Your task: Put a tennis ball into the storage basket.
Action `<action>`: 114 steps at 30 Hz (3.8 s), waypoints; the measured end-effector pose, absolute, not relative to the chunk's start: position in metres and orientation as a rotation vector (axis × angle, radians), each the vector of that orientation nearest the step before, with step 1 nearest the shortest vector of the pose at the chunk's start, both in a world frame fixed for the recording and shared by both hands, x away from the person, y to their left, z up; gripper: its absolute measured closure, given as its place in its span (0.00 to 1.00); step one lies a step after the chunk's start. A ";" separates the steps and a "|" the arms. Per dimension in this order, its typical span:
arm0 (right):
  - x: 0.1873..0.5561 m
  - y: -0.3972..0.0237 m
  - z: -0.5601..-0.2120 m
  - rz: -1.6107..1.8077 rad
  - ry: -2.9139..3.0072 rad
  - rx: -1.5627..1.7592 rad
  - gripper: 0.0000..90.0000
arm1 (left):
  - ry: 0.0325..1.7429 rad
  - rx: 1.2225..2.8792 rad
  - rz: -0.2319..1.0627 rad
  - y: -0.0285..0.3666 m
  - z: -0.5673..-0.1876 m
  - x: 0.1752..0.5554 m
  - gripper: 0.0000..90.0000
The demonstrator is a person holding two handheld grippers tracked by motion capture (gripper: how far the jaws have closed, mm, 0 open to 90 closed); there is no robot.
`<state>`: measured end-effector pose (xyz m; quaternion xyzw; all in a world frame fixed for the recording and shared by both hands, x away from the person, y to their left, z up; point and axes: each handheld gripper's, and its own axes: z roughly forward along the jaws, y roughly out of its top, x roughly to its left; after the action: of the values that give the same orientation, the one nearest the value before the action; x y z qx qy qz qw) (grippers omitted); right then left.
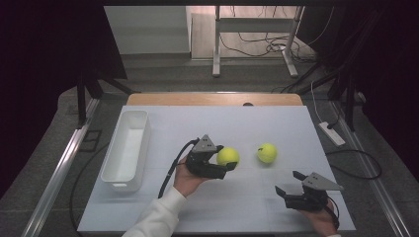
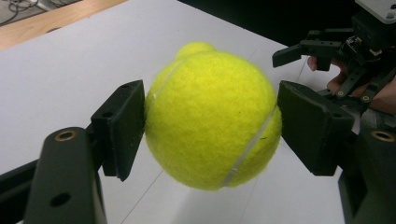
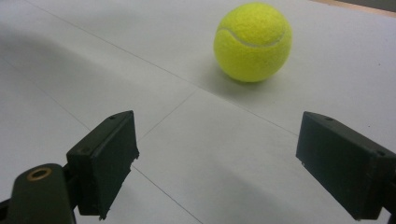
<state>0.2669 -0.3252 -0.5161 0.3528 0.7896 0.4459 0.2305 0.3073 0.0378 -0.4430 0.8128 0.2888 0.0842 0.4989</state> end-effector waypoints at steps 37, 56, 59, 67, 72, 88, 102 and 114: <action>0.267 -0.325 -0.516 1.233 2.164 0.969 0.14 | 0.760 1.914 0.271 0.072 -0.430 0.312 0.30; 0.267 -0.325 -0.516 1.224 2.162 0.968 0.14 | 0.808 1.873 0.318 0.096 -0.420 0.315 0.30; 0.267 -0.324 -0.516 1.223 2.162 0.968 0.14 | 0.813 1.866 0.322 0.098 -0.419 0.316 0.30; 0.267 -0.324 -0.516 1.223 2.163 0.968 0.14 | 0.832 1.852 0.342 0.108 -0.416 0.318 0.30; 0.267 -0.324 -0.516 1.223 2.163 0.967 0.14 | 0.846 1.846 0.359 0.115 -0.414 0.319 0.30; 0.267 -0.325 -0.516 1.226 2.162 0.967 0.14 | 0.879 1.818 0.382 0.132 -0.409 0.322 0.30; 0.267 -0.324 -0.516 1.221 2.160 0.966 0.14 | 0.913 1.792 0.408 0.148 -0.404 0.324 0.30; 0.267 -0.324 -0.516 1.225 2.162 0.965 0.14 | 0.933 1.782 0.425 0.158 -0.402 0.323 0.30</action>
<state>0.2669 -0.3238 -0.5157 0.3517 0.7882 0.4465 0.2359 0.3232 0.1578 -0.4025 0.7421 0.3887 0.1769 0.5167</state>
